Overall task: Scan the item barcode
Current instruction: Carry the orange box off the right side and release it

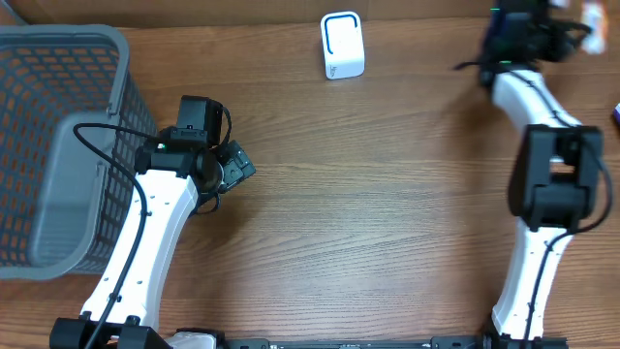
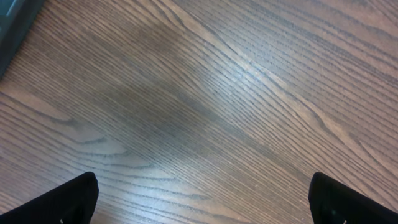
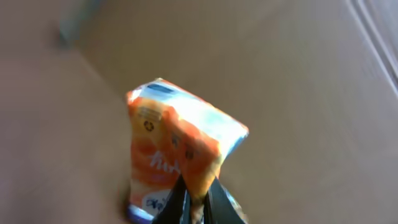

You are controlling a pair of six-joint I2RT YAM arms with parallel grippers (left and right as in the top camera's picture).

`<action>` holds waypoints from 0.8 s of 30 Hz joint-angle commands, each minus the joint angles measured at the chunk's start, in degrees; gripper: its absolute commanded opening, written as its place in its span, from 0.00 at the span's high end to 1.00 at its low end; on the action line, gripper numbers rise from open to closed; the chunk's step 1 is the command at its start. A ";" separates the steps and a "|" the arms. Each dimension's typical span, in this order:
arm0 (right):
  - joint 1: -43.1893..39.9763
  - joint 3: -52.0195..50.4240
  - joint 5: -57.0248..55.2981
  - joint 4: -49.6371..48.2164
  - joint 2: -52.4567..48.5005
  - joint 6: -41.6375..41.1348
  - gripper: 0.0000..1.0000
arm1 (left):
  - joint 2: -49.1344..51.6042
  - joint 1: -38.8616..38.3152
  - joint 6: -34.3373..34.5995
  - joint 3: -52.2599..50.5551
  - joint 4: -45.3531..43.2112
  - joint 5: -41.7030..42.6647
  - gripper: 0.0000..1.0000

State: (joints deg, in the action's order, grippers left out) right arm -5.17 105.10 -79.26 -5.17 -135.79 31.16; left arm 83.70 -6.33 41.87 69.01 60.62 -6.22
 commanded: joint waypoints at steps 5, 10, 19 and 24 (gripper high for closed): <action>-5.66 1.05 21.92 39.69 6.19 -34.01 0.91 | 0.22 -0.07 0.57 0.22 0.02 0.07 0.00; -10.03 1.05 31.71 46.05 9.77 -37.44 0.91 | 0.22 -0.07 0.57 0.22 0.02 0.07 0.00; -18.51 0.59 48.61 58.25 11.58 -48.09 0.87 | 0.22 -0.07 0.57 0.22 0.02 0.07 0.00; -21.77 -0.04 50.93 61.00 11.50 -49.44 0.76 | 0.22 -0.07 0.57 0.22 0.02 0.07 0.00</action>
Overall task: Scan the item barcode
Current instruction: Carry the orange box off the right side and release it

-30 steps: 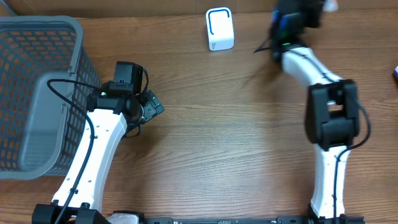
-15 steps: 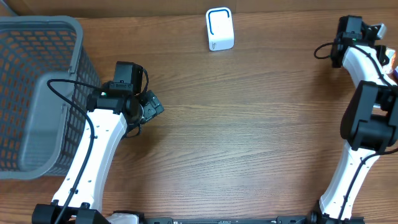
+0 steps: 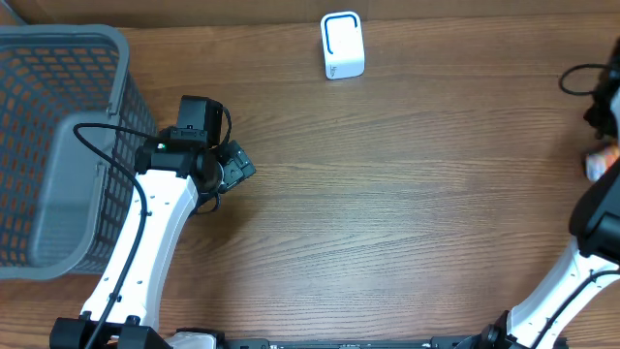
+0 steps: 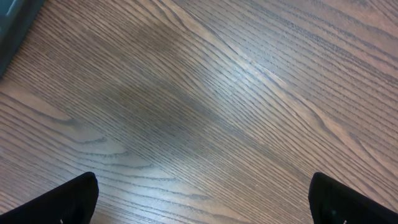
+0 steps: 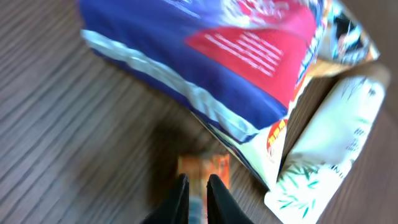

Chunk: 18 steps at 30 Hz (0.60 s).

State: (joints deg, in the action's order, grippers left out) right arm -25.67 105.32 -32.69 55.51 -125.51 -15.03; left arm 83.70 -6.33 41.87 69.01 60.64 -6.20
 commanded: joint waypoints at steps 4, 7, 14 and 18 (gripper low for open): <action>-2.99 -0.17 4.59 0.79 1.40 -3.56 0.40 | 0.22 -0.07 0.55 0.22 0.00 0.04 0.00; -3.32 1.40 11.28 1.01 2.99 -3.67 0.18 | 0.22 -0.07 0.57 0.24 0.00 0.04 0.00; -3.17 12.85 30.34 6.80 10.69 -3.67 0.00 | 0.22 -0.07 0.57 0.24 0.00 0.04 0.00; -3.17 19.10 41.66 12.52 15.98 -7.69 0.00 | 0.22 -0.07 0.57 0.24 0.00 0.04 0.00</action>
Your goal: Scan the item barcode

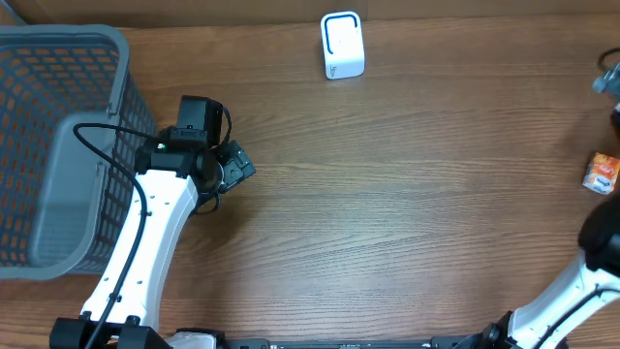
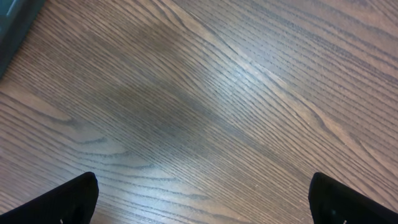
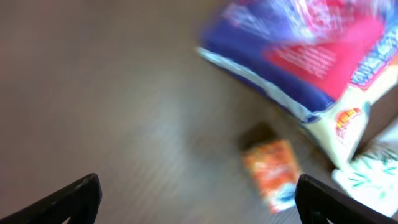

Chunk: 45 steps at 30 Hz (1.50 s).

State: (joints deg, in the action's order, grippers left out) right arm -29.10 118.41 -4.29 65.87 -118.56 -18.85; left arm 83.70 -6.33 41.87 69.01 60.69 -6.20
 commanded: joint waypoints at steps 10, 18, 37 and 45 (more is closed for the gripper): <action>3.82 6.54 18.62 20.20 25.05 -1.90 0.00 | 0.22 -0.07 0.55 0.22 -0.04 0.07 0.00; 9.84 2.34 17.22 31.17 37.59 1.31 0.00 | 0.22 -0.07 0.57 0.24 -0.04 0.04 0.00; 18.60 -16.09 17.86 31.12 57.79 -3.67 0.00 | 0.22 -0.07 0.57 0.24 -0.04 0.04 0.00; 18.60 -16.20 17.22 31.17 57.77 -3.41 0.00 | 0.22 -0.07 0.57 0.22 -0.04 0.04 0.00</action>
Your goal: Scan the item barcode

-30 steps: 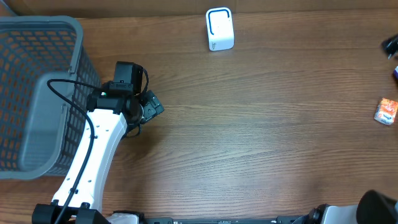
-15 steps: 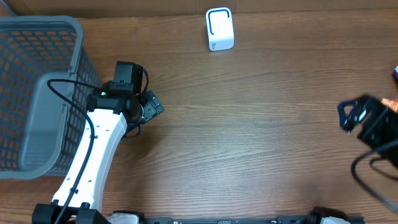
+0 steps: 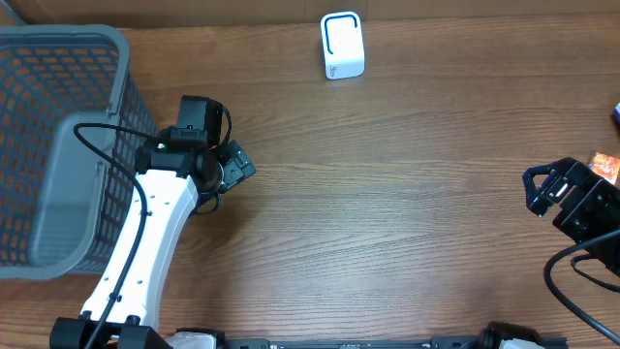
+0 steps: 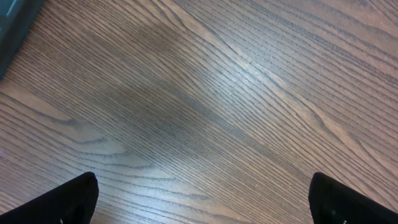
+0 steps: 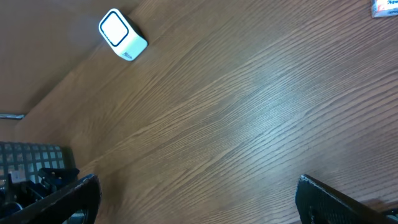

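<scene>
The item, a small orange pack [image 3: 605,166], lies on the table at the far right edge, just behind my right arm. The white scanner with a blue ring [image 3: 342,46] stands at the back middle, and the right wrist view shows the scanner [image 5: 122,35] far off. My right gripper [image 3: 544,189] is open over bare wood, left of the pack and holding nothing; its fingertips [image 5: 347,200] frame empty table. My left gripper [image 3: 237,163] hangs open beside the basket, and its fingertips [image 4: 67,200] are over bare wood too.
A grey mesh basket [image 3: 58,58] fills the left side, and its corner [image 4: 13,23] shows in the left wrist view. A blue package edge [image 3: 616,111] sits at the right border. A small white and blue packet [image 5: 384,6] lies at the frame's top right.
My right arm was off the overhead's right edge, open above the orange pack. Now it is back in that view, with the gripper over bare table facing the scanner. The pack and left arm are unmoved.
My right gripper first held the orange pack up at the back right. Then it was low beside a blue and red bag, still shut on the pack. Then it was open with the pack lying on the table, and now the arm is clear of it.
</scene>
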You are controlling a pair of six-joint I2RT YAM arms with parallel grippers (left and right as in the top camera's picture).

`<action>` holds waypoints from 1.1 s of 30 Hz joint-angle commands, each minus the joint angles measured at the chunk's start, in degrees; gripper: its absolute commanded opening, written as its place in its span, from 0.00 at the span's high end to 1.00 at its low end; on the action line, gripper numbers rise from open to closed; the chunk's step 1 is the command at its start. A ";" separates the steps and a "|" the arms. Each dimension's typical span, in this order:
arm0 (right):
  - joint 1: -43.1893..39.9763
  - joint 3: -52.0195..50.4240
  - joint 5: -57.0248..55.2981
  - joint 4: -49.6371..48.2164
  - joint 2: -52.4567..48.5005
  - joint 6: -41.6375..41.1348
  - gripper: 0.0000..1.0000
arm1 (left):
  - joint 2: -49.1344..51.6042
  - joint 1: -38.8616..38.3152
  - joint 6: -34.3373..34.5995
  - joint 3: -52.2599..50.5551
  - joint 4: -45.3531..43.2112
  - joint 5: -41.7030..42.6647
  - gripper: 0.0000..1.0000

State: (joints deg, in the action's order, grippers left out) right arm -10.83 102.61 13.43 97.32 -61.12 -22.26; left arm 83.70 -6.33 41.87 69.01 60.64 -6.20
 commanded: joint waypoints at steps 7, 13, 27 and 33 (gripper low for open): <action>0.42 -6.84 -0.31 -1.01 0.39 2.82 0.00 | 0.22 -0.07 0.57 0.22 0.00 0.04 0.00; 6.71 -25.55 -0.33 -20.57 8.22 6.29 0.00 | 0.22 -0.07 0.55 0.22 0.00 0.04 0.00; 9.64 -72.17 0.02 -62.84 43.63 8.07 0.00 | 0.22 -0.07 0.55 0.24 0.00 0.04 0.00; 9.64 -85.02 0.13 -77.46 52.83 9.05 0.00 | 0.22 -0.07 0.57 0.24 0.00 0.04 0.00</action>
State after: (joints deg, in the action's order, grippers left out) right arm -1.45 22.28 13.54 23.88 -12.14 -14.39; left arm 83.70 -6.33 41.87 68.97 60.69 -6.04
